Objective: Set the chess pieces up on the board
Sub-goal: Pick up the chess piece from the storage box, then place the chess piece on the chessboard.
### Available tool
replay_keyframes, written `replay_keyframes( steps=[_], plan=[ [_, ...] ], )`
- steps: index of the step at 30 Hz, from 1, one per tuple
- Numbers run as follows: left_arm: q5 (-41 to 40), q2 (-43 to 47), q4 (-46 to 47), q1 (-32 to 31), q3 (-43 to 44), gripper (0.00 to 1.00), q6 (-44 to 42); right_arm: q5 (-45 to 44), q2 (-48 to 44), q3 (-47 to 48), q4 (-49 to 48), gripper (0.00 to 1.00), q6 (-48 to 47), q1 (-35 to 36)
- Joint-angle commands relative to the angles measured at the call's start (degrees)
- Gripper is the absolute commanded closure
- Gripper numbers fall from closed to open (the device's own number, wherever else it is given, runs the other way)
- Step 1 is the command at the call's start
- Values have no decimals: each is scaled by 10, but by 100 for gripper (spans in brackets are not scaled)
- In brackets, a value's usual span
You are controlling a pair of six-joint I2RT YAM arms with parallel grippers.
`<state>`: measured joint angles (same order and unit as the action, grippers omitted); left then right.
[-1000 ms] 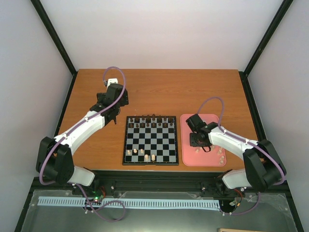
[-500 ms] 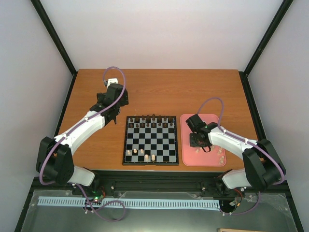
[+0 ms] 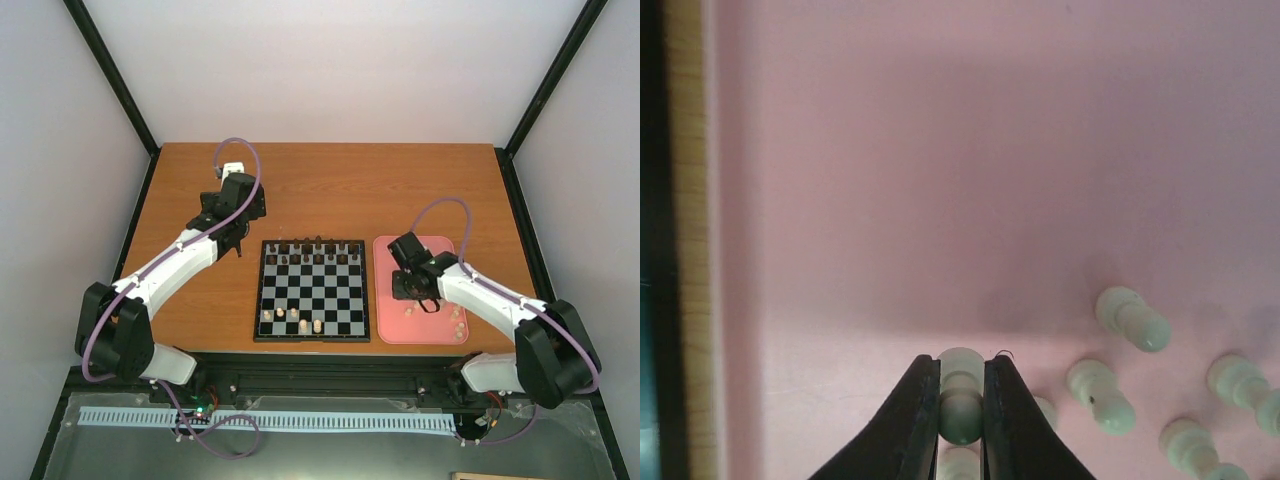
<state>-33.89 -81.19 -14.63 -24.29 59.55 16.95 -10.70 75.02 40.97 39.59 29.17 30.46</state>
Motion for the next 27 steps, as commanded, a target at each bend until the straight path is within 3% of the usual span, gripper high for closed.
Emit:
replay_keyframes(
  steps=[1,9,15,27],
  plan=[
    [-6,0,1,-4,26,0,2,20,-13,43,6,97,-11,12],
    [-3,-2,1,-4,27,0,2,10,97,199,42,97,1,188],
    [-3,1,1,-4,25,0,2,45,210,300,42,97,-19,272],
    [2,3,3,-4,22,0,2,79,297,358,41,97,-11,342]
  ],
)
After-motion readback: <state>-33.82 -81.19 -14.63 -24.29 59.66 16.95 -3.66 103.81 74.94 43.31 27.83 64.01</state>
